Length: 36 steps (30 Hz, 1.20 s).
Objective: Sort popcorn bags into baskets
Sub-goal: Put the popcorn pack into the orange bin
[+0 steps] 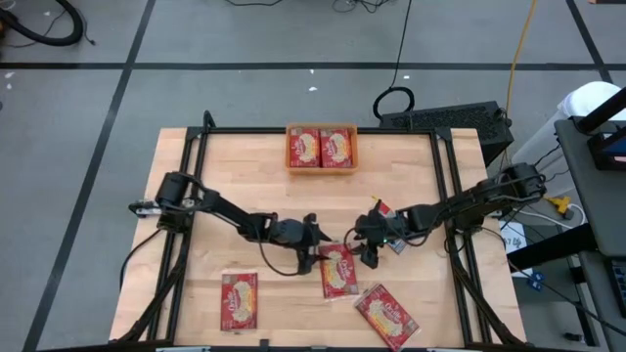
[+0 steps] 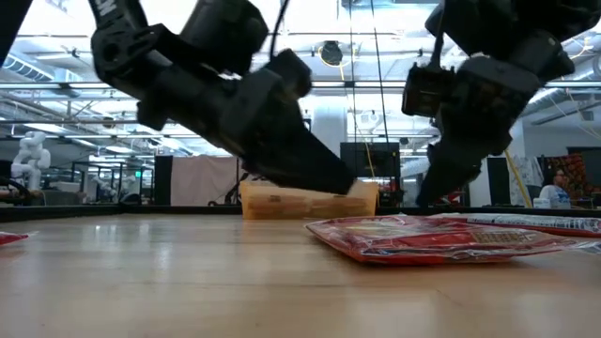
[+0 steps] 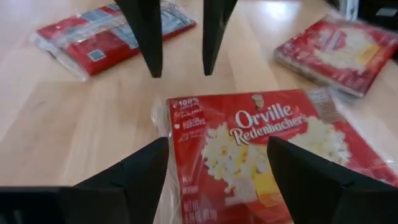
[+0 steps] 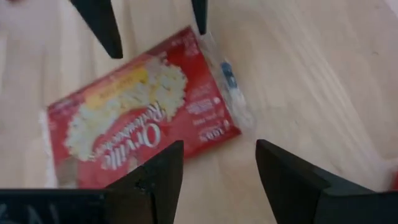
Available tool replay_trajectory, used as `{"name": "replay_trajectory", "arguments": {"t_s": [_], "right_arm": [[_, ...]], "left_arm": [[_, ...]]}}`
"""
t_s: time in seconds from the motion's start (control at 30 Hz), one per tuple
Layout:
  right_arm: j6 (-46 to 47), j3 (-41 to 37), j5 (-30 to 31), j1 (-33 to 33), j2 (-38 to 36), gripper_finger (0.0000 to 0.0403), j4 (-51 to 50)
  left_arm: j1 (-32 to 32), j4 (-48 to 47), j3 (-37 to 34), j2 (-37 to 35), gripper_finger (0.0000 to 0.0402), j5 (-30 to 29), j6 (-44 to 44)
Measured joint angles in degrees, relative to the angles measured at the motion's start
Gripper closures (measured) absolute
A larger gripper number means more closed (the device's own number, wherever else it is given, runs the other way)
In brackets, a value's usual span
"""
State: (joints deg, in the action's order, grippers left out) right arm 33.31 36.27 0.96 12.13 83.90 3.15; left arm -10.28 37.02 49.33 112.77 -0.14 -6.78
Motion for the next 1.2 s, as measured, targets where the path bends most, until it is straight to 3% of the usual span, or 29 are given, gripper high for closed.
{"name": "replay_trajectory", "arguments": {"t_s": [0.27, 0.4, 0.57, 0.63, 0.83, 1.0, 1.2], "right_arm": [[-4.18, -4.16, 0.79, 0.31, 0.0, 0.021, 7.51], [-7.63, -5.5, 0.8, 0.31, 0.0, 0.021, 12.1], [-11.2, -5.79, 2.09, 0.23, 0.0, 0.021, 13.31], [-12.13, -5.79, 2.47, 0.2, 0.0, 0.0211, 13.38], [-13.79, -5.79, 7.12, -0.06, 0.0, 0.0211, 13.5], [-14.53, -5.82, 9.86, -1.02, -1.35, 0.0211, 16.96], [-14.09, -5.44, 9.73, -5.66, -9.35, 0.0211, 19.02]], "left_arm": [[2.3, -13.41, 5.66, 2.5, 0.018, -0.27, 0.66], [3.92, -15.33, 5.74, 2.38, 0.0251, 2.57, 4.98], [5.28, -15.52, 5.74, 2.36, 0.0367, 5.61, 7.98], [6.05, -15.52, 5.74, 2.36, 0.0391, 5.66, 8.06], [8.17, -17.26, 5.57, 0.29, 0.0397, 5.39, 12.81], [9.2, -21.84, 5.54, -6.41, 0.0398, 3.82, 20.62], [9.68, -26.56, 5.54, -15.02, 0.0399, -0.49, 31.32]]}}
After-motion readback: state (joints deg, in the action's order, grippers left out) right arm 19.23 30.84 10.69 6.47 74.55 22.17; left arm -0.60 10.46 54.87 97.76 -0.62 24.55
